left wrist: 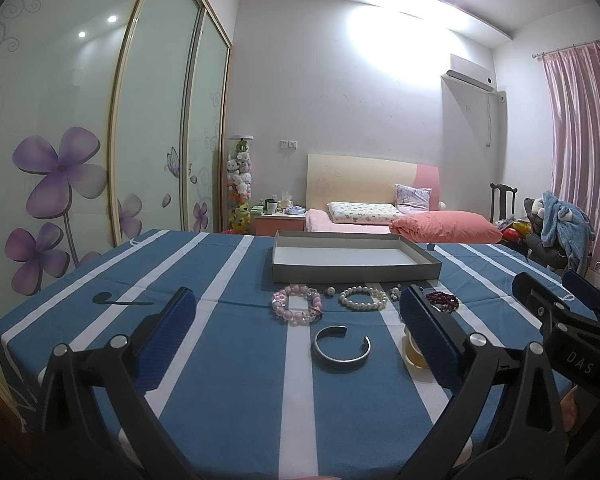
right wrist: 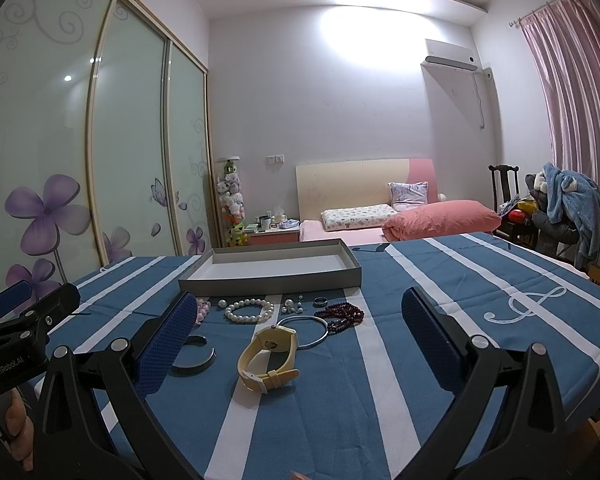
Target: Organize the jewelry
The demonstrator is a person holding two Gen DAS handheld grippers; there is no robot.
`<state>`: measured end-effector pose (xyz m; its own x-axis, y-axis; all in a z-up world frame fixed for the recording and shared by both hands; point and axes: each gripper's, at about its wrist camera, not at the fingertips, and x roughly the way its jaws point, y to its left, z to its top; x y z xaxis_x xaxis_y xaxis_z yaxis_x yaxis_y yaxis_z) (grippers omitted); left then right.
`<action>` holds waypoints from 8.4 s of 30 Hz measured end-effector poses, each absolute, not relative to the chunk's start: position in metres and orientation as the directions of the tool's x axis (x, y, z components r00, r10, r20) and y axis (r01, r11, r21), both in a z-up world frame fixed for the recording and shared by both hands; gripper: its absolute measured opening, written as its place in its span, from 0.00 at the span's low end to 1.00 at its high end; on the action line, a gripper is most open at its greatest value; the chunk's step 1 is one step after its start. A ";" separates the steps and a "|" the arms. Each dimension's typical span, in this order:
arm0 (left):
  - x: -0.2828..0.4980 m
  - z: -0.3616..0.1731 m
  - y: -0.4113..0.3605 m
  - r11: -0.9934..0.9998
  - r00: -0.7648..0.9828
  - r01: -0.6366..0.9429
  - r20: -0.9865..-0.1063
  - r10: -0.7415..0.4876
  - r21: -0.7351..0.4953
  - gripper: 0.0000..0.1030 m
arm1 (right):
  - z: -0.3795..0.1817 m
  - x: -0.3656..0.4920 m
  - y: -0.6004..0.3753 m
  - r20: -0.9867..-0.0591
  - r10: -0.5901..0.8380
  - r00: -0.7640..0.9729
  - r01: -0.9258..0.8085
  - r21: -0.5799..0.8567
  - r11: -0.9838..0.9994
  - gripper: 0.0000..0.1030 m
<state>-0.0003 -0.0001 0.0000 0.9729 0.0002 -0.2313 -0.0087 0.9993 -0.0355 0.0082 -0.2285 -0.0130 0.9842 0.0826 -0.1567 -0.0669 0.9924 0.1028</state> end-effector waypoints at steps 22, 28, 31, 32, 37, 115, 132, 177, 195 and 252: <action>0.000 0.000 0.000 0.999 0.973 -0.009 -0.232 0.000 -0.036 0.96 | -0.013 0.008 -0.231 -0.159 0.083 0.984 -0.067 0.105 0.992 0.98; 0.000 0.000 0.000 0.999 0.973 -0.009 -0.233 0.000 -0.036 0.96 | -0.013 0.009 -0.230 -0.159 0.083 0.984 -0.067 0.105 0.992 0.98; 0.000 0.000 0.000 0.999 0.972 -0.009 -0.234 0.000 -0.036 0.96 | -0.012 0.009 -0.230 -0.160 0.083 0.984 -0.067 0.106 0.992 0.98; 0.000 0.000 0.000 0.999 0.972 -0.009 -0.235 0.001 -0.036 0.96 | -0.012 0.009 -0.230 -0.160 0.083 0.984 -0.066 0.106 0.992 0.98; 0.003 0.000 0.002 0.999 0.970 -0.010 -0.244 0.001 -0.034 0.96 | -0.014 0.007 -0.231 -0.167 0.081 0.983 -0.064 0.108 0.992 0.98; 0.179 -0.071 0.059 1.000 0.645 -0.027 -0.764 0.010 -0.010 0.63 | -0.048 0.124 -0.184 -0.682 0.191 0.706 -0.124 0.147 0.981 0.67; 0.179 -0.071 0.061 1.000 0.645 -0.027 -0.764 0.005 -0.016 0.63 | -0.060 0.135 -0.184 -0.742 0.147 0.654 -0.094 0.114 0.989 0.56; 0.172 -0.027 0.040 1.000 0.774 0.008 -0.633 -0.020 -0.021 0.63 | -0.020 0.140 -0.215 -0.624 0.200 0.756 -0.139 0.145 0.980 0.40; 0.237 0.006 0.003 0.999 0.842 0.020 -0.539 -0.032 -0.027 0.63 | 0.032 0.209 -0.231 -0.442 0.175 0.880 -0.155 0.082 0.985 0.40; 0.347 -0.017 0.007 0.992 0.766 0.004 -0.637 -0.083 -0.123 0.64 | -0.002 0.309 -0.251 -0.609 0.230 0.759 -0.130 0.204 0.970 0.54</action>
<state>0.3472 0.0067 -0.0172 0.7661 -0.0826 -0.6374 0.0045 0.9924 -0.1232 0.3086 -0.2506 -0.0023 0.7590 0.2302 -0.6091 -0.1303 0.9702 0.2044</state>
